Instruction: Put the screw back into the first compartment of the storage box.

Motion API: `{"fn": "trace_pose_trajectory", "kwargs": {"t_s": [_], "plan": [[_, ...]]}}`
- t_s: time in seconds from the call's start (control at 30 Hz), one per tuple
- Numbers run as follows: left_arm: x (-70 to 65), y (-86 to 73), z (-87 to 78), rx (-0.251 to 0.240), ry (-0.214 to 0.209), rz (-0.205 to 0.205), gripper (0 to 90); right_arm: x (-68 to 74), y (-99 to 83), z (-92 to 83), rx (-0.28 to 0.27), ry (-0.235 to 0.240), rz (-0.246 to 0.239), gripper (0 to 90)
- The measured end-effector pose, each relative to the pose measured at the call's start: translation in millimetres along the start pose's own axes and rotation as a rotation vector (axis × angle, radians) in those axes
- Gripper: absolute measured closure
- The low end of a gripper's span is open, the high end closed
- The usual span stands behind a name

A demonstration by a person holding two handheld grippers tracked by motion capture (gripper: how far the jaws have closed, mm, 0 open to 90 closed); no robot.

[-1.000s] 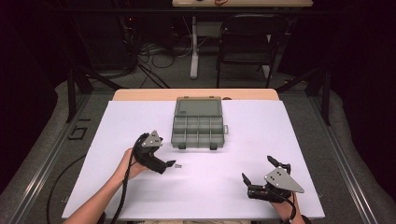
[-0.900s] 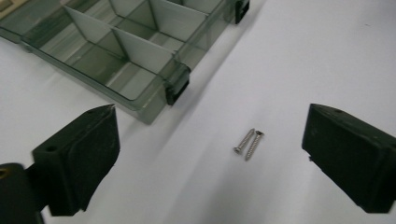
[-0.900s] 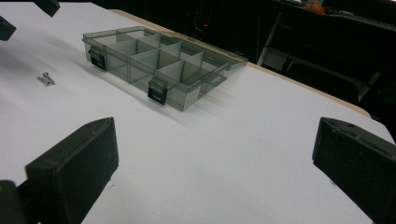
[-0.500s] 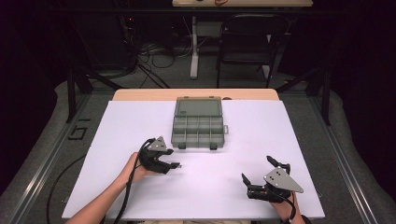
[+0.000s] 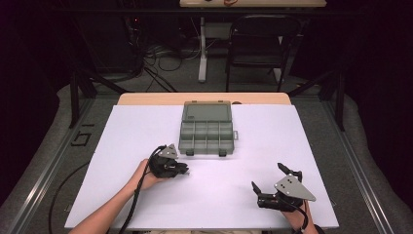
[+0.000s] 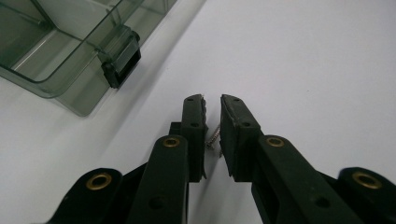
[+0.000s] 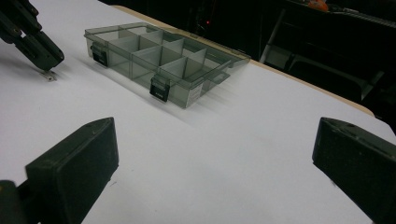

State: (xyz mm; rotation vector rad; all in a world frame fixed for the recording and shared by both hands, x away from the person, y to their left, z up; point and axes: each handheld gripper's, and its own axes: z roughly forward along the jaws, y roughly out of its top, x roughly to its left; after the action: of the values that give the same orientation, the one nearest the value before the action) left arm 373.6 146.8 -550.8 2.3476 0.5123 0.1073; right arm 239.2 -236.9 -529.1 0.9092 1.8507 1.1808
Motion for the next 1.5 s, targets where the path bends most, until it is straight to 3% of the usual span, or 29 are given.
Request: {"fn": "trace_pose_trajectory", "kwargs": {"t_s": [0.13,0.67,0.73,1.0,1.13,1.23,1.3,1.43,1.5], "plan": [[3.0,-1.2,1.7,0.022,-0.001,0.002,80.1,0.6,-0.2,0.5,-0.007,-0.003,0.001,0.0],[4.7,-2.3,2.9,0.023,-0.002,0.005,84.5,0.6,-0.2,0.7,0.002,-0.001,-0.004,0.0],[4.4,-1.7,0.1,0.01,0.008,0.01,90.0,0.7,-0.4,0.6,0.004,0.0,-0.001,0.0],[6.4,-2.4,-3.8,0.005,0.012,-0.003,89.9,0.9,-0.4,0.9,0.005,0.002,-0.005,0.0],[5.0,-0.5,-5.7,0.005,-0.008,-0.02,77.1,0.4,-0.4,0.8,0.008,0.0,-0.003,0.0],[-1.8,-3.3,-8.4,0.033,-0.022,-0.041,68.3,1.0,-0.7,1.0,0.001,-0.003,-0.001,0.0],[-4.0,-5.4,-8.2,0.045,-0.026,-0.044,67.6,1.0,-0.7,0.8,0.001,-0.003,-0.002,0.0],[-9.4,-7.0,-7.2,0.077,0.005,-0.045,68.0,0.8,-0.6,0.7,0.007,-0.001,-0.002,0.0],[-9.6,-6.3,-7.5,0.092,0.023,-0.04,74.1,0.9,-0.6,0.8,0.01,0.003,-0.005,0.0]]}}
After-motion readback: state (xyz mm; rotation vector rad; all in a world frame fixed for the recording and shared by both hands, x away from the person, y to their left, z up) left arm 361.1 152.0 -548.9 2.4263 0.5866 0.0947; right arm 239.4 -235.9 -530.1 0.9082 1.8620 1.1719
